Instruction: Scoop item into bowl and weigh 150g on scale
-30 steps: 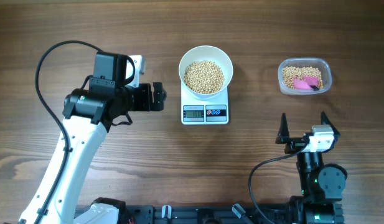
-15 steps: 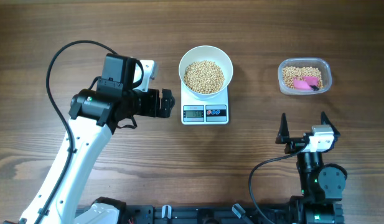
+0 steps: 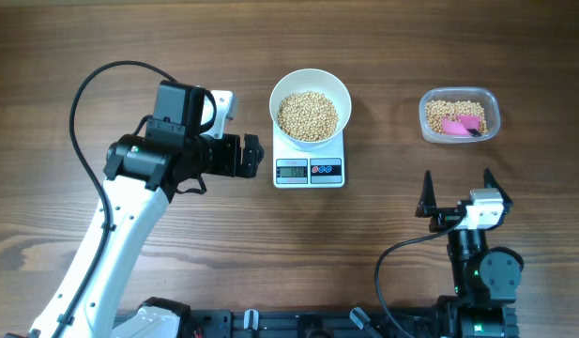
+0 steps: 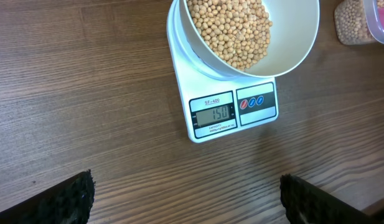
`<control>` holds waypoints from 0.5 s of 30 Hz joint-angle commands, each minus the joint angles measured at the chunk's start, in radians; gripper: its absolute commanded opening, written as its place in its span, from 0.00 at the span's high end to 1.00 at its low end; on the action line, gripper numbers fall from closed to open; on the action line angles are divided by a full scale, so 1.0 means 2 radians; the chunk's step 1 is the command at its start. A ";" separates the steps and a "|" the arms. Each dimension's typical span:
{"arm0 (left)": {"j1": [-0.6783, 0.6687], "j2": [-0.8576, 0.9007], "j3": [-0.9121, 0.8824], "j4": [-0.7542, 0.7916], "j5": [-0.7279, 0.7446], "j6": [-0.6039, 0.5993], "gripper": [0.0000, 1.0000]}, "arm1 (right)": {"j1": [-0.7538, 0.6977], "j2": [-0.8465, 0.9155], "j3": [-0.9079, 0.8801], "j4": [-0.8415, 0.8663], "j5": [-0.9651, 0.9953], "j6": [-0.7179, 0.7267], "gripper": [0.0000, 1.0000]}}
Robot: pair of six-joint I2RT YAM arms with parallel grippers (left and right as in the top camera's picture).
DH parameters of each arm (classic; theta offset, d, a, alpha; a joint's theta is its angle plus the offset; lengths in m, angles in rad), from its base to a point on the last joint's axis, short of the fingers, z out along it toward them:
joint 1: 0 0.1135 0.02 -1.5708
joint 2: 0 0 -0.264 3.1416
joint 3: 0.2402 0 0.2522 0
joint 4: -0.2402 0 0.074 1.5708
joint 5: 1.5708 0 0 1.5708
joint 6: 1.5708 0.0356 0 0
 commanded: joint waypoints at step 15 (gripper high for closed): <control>-0.002 -0.008 0.010 0.001 0.010 0.011 0.00 | 0.003 -0.006 -0.002 0.001 0.007 0.007 0.00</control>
